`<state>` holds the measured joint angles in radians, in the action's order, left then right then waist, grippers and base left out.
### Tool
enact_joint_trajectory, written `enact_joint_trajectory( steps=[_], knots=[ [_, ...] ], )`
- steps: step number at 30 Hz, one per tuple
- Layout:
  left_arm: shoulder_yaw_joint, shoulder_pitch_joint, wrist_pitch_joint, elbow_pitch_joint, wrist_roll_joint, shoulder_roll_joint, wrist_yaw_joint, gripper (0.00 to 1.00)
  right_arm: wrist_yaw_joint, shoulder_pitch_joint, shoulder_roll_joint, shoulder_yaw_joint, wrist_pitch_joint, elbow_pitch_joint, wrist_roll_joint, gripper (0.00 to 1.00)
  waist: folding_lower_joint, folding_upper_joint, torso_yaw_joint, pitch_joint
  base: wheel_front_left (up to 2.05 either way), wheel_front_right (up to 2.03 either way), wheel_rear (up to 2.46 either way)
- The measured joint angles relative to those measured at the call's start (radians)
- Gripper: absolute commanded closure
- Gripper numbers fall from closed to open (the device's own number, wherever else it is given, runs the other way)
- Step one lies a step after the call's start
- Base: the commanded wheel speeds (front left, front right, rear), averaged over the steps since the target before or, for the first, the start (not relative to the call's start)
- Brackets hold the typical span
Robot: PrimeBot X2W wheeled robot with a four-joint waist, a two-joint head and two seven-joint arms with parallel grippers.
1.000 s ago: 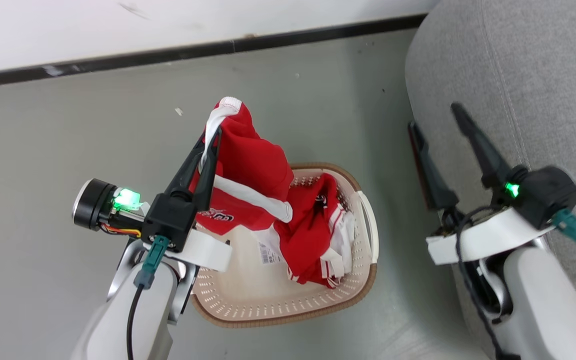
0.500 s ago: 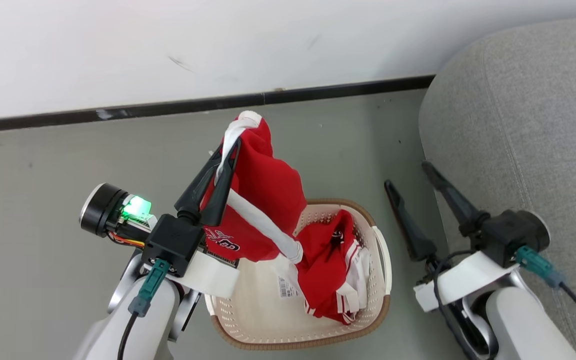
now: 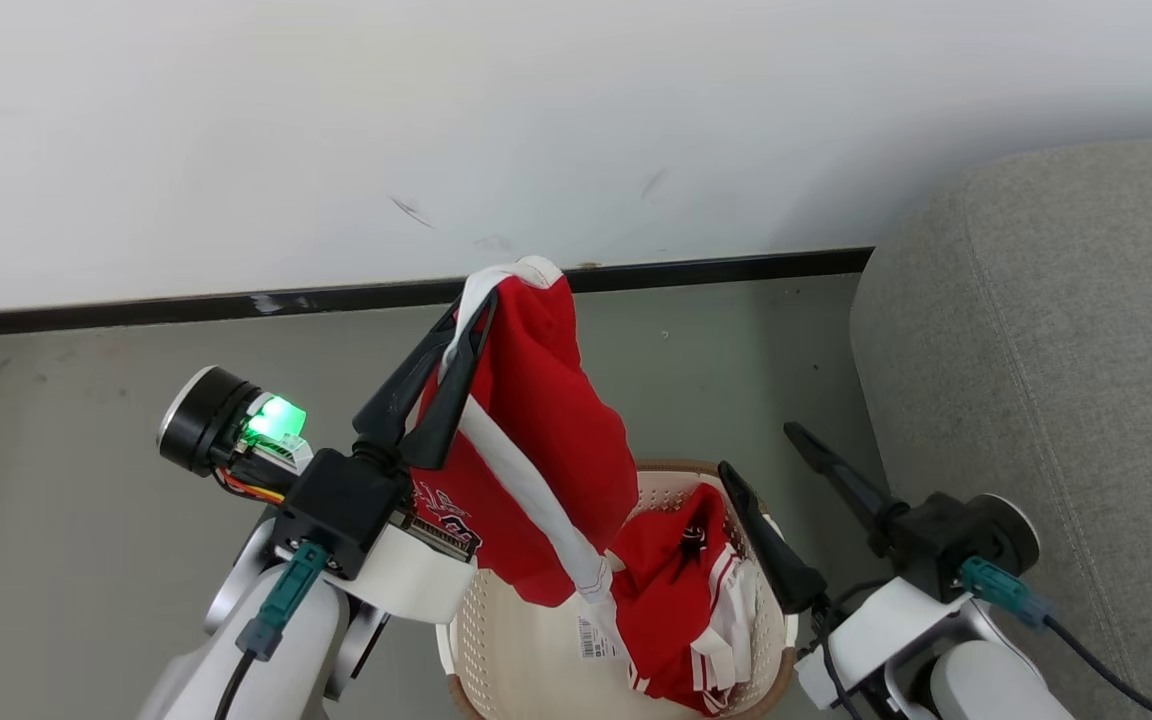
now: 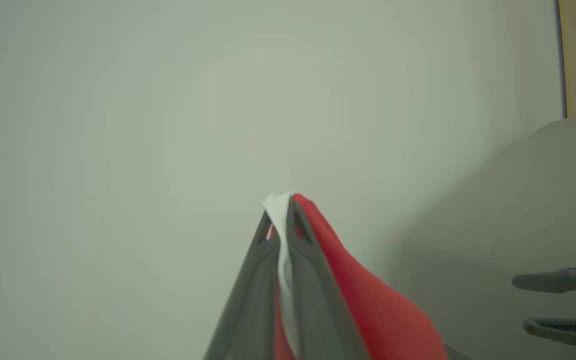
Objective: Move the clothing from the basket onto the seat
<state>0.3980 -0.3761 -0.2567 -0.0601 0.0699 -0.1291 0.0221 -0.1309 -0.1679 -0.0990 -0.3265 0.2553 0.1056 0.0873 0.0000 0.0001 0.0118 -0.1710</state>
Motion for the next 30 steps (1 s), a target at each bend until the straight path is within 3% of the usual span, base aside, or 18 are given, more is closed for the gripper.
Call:
enact_joint_trajectory(
  steps=[19, 30],
  knots=[
    [0.049, 0.02, 0.037, -0.077, 0.009, 0.002, -0.04, 1.0, 0.0, -0.082, -0.055, -0.304, 0.0, 0.106, 0.056, 0.0, 0.0, 0.0, 0.039, 0.118, 0.0, 0.0, 0.0],
    [0.088, 0.058, 0.071, -0.109, 0.018, 0.009, -0.049, 1.0, 0.0, -0.11, -0.037, -0.385, 0.0, 0.178, 0.11, 0.0, 0.0, 0.0, 0.064, 0.161, 0.0, 0.0, 0.0]
  ],
)
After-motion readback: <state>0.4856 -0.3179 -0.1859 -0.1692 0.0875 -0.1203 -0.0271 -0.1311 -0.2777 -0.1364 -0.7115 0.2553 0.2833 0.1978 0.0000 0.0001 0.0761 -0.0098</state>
